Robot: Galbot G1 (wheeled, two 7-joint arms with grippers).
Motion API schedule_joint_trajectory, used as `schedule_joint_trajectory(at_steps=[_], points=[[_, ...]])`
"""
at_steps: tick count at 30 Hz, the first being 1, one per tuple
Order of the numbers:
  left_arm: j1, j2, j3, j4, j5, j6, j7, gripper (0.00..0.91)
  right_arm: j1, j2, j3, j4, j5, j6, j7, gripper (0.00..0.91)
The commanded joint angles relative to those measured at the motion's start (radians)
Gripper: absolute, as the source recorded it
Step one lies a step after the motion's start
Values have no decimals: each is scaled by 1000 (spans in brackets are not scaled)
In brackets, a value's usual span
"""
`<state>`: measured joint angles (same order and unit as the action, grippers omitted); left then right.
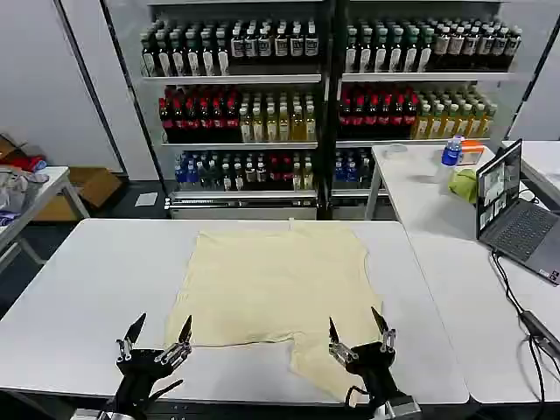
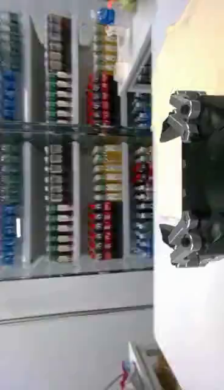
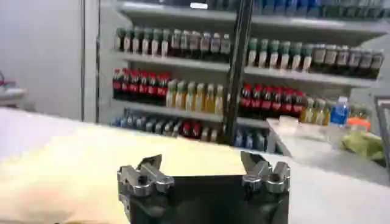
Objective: Fold and organize the clothes.
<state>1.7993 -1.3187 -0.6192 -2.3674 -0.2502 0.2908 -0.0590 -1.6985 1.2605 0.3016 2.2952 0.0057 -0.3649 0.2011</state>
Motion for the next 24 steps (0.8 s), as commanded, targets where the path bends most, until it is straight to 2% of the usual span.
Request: schedule_joint_trajectory(at_steps=[1,12,24], points=[[-6,44,-8,12,-32,134,-10,907,-51,-20,17,-5,16,-99,9,907],[-163,114,12,195,-116,261,-63,907,-69,-12,-19,-27,11,-103,13,907],[-257,140,29,325,-157,279,-88,907,-64,-1,-48,-56,-2,-118,17,907]])
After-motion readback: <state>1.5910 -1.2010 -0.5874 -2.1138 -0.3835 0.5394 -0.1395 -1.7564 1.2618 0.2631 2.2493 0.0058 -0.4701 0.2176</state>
